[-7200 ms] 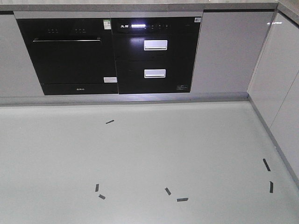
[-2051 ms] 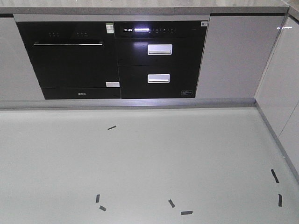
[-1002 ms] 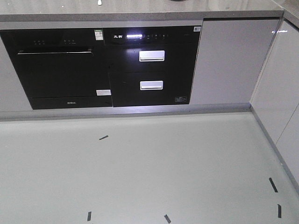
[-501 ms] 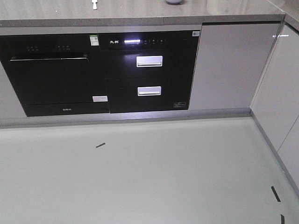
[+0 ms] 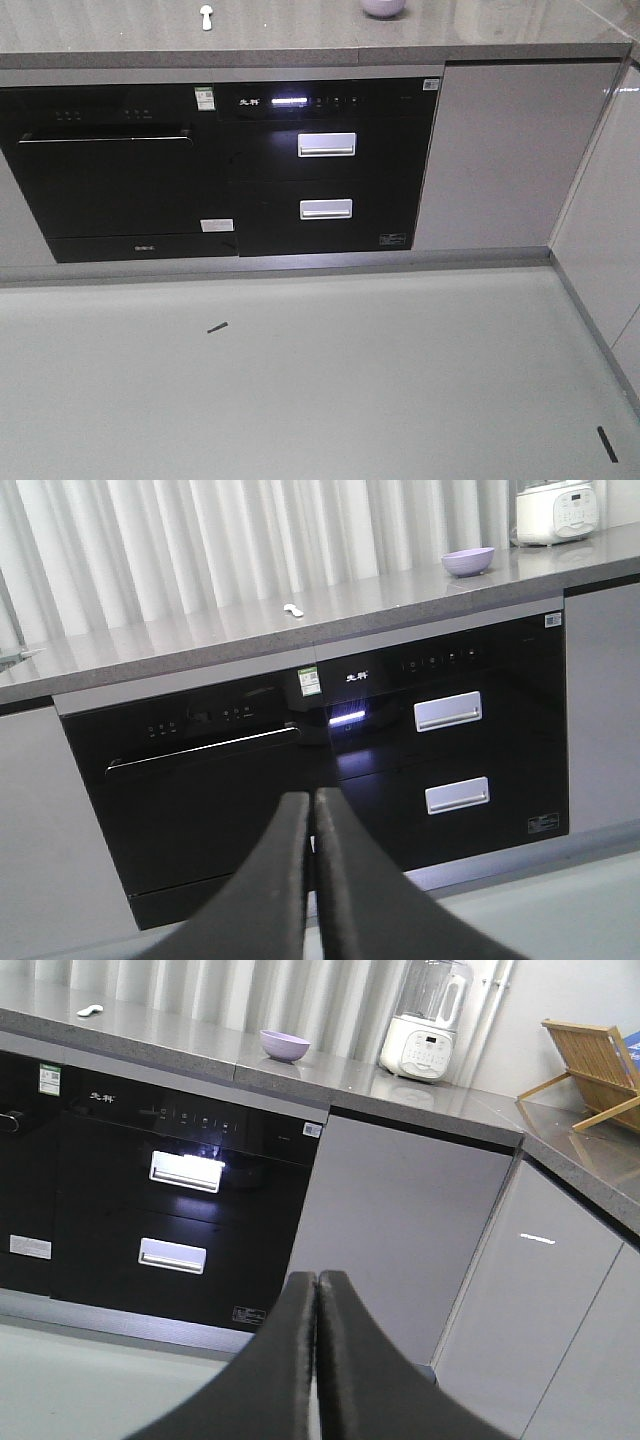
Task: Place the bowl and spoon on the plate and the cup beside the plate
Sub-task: 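Drive the base forward toward the grey countertop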
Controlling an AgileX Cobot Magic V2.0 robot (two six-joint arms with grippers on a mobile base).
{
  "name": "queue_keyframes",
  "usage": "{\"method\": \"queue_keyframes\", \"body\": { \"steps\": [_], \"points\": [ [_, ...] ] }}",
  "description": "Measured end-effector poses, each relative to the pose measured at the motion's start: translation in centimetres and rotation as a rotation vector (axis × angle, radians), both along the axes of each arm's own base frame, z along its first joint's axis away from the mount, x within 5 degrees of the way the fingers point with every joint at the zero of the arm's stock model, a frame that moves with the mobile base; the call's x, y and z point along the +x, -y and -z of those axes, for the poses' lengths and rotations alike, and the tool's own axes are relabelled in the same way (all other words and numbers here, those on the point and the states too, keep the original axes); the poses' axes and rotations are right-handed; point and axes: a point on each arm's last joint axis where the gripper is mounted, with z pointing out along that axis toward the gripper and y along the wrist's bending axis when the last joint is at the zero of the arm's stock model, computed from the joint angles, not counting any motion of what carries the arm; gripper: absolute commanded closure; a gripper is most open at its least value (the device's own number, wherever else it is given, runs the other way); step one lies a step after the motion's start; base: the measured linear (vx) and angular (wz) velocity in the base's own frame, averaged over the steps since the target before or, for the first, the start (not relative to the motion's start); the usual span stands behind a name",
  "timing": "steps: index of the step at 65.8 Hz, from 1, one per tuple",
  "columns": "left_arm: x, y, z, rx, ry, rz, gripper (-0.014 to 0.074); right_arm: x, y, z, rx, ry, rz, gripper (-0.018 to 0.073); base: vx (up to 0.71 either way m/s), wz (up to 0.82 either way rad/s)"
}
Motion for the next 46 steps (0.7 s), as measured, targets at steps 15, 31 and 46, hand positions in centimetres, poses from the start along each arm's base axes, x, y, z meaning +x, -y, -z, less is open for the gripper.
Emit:
{"method": "queue_keyframes", "body": {
  "steps": [15,31,46],
  "points": [
    [0.0,0.0,0.0,0.0,0.0,0.0,0.0603,0.0,0.0,0.0,0.0,0.0,0.0,0.0564,0.13,0.02],
    [0.0,0.0,0.0,0.0,0.0,0.0,0.0603,0.0,0.0,0.0,0.0,0.0,0.0,0.0564,0.09,0.04],
    [0.0,0.0,0.0,0.0,0.0,0.0,0.0603,0.0,0.0,0.0,0.0,0.0,0.0,0.0564,0.06,-0.02]
  ]
}}
